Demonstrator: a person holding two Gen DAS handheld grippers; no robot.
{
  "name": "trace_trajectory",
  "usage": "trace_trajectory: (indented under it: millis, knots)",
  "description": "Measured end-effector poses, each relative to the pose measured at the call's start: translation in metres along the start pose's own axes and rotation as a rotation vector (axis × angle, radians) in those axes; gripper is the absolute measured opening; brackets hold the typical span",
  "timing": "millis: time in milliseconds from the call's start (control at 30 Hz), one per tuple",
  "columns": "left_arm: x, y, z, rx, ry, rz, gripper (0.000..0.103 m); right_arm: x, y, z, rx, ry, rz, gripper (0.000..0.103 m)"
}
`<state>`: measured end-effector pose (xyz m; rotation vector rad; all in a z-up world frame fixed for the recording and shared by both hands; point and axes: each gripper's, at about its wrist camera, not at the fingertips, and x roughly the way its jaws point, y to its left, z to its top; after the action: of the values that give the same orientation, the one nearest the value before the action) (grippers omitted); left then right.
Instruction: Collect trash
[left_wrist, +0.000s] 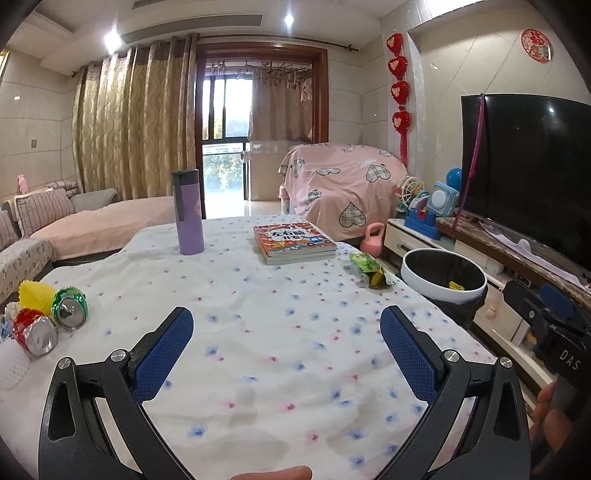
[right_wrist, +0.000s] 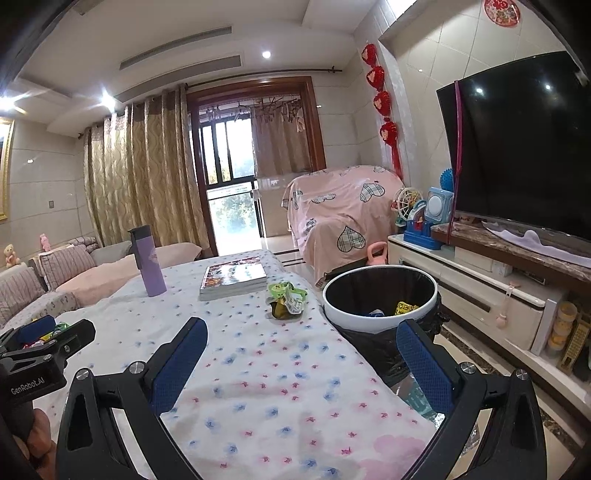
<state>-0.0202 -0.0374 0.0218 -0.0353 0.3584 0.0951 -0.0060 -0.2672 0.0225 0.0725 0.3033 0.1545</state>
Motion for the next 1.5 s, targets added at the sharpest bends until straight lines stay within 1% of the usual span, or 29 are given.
trace_trajectory:
  millis: [233, 1500]
  knots:
    - [-0.0023, 0.0009, -0.0004, -0.001, -0.004, 0.002, 0.103, -0.0036, -0.0011, 0.0005, 0.004, -0.015, 0.003, 0.103]
    - [-0.0036, 0.0048, -0.0040, -0.005, 0.009, 0.000, 0.103, -0.0027, 0.0012, -0.0010, 0.001, -0.003, 0.016, 0.103]
